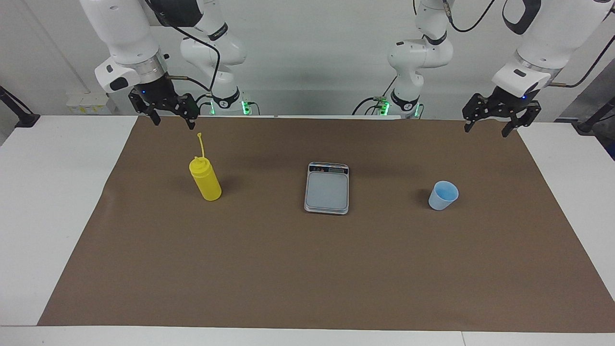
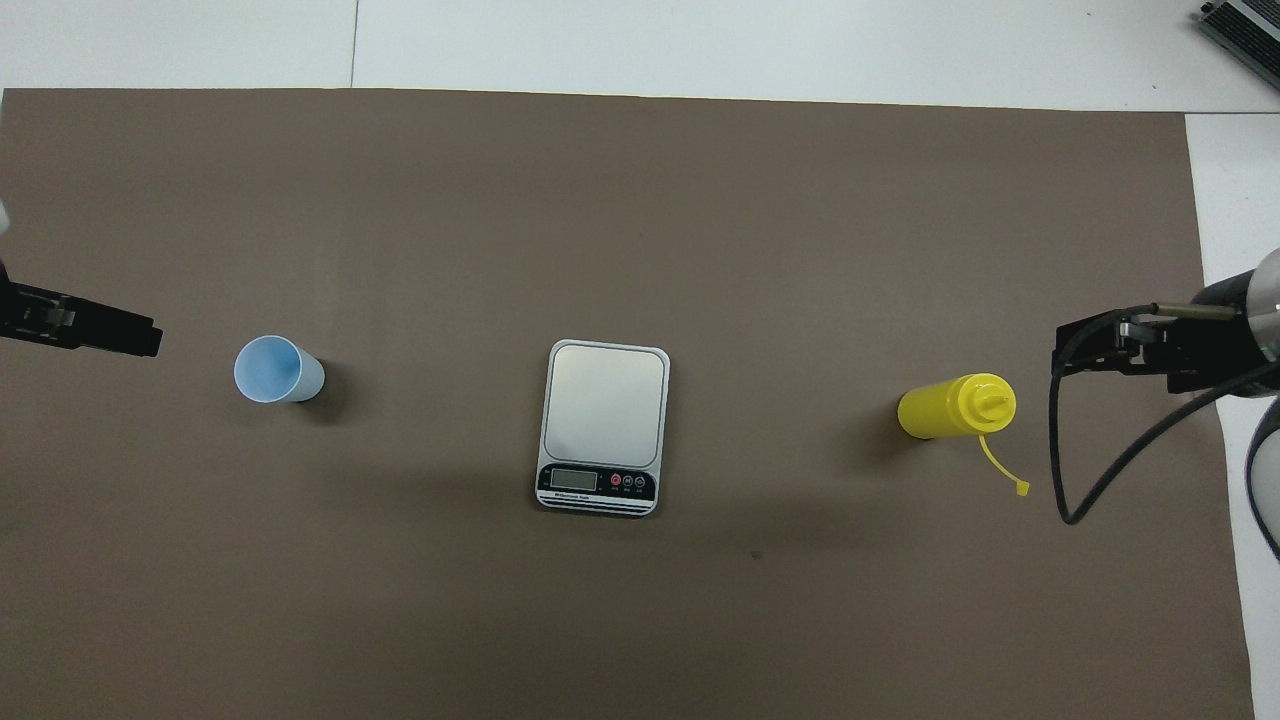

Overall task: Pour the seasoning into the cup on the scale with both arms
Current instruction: 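Reach the left gripper to the light blue cup and close on it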

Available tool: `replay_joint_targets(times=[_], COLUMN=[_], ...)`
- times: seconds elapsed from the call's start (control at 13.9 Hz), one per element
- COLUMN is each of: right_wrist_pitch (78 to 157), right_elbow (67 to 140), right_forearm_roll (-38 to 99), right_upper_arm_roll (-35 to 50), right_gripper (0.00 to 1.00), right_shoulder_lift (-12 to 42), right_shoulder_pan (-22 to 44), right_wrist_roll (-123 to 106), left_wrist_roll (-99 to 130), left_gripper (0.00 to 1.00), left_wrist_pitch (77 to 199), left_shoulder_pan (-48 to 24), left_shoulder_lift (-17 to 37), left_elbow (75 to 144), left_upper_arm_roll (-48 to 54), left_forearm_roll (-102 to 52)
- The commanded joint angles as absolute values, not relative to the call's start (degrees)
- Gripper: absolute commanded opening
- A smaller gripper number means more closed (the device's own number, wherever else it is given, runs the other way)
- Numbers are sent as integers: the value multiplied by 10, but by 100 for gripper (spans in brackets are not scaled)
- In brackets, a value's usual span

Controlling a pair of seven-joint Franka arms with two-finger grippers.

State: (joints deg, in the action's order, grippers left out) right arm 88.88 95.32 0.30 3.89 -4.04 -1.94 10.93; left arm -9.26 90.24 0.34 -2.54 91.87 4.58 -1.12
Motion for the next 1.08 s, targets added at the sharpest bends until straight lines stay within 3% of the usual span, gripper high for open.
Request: replay_joint_targets(times=[0.0,0.22,0.57,0.79,1.0], right_wrist_pitch=[894,894,894,894,894], right_elbow=[961,961,961,961,961], right_forearm_roll=[18,18,18,18,18], right_upper_arm_roll=[41,41,41,41,41], right_gripper=[100,100,100,100,100], right_shoulder_lift=[-47,-47,-47,-47,-47], right_shoulder_pan=[-29,-29,-29,-29,-29], right_wrist_roll=[95,95,95,95,95], left_wrist_roll=[-92,-96,-70,-60,3], left_gripper=[100,100,100,100,100], left_wrist_pitch=[911,896,959,1067,1109], left_shoulder_pan=[-5,1,4,11,27], left_shoulder_lift=[-32,-38,-62,-53,-9], left_elbow=[927,936,1014,1084,1100], left_upper_arm_roll=[42,42,40,39,40], left_forearm_roll=[-2,-4,-4,-4,-4])
